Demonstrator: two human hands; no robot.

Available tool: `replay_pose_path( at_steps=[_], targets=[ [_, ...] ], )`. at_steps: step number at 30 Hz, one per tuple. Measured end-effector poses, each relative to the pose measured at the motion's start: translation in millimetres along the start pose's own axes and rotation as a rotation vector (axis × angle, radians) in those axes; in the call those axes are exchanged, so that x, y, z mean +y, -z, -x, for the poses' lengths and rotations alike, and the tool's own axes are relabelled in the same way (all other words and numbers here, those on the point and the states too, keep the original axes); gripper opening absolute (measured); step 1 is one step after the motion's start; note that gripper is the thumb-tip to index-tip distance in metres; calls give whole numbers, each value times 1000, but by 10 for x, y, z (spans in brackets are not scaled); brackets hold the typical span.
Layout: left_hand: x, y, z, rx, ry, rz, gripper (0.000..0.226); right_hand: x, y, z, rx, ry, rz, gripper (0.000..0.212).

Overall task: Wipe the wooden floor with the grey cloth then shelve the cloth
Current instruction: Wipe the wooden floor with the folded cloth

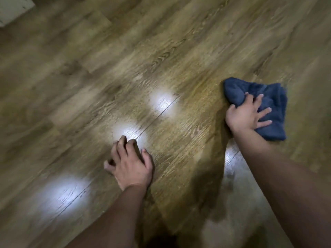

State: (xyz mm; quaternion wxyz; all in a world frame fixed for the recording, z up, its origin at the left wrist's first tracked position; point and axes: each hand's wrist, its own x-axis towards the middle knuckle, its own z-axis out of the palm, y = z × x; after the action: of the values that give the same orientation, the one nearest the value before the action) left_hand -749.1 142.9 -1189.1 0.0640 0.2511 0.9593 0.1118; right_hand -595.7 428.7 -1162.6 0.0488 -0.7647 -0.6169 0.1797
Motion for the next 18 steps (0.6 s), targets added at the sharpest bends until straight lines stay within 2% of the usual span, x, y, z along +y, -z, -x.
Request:
replay_pose_path(
  at_steps=[4,11,18],
  targets=[
    [21,-38,-13,1,-30,-11,47,-569,-234,147,-22,112,34,60],
    [-38,-70,-55,6,-42,-22,46,-1423,-685,956,-115,453,90,66],
    [-39,-20,-41,-14,-47,-20,47,-1562,-926,1907,-247,863,212,72]
  ],
)
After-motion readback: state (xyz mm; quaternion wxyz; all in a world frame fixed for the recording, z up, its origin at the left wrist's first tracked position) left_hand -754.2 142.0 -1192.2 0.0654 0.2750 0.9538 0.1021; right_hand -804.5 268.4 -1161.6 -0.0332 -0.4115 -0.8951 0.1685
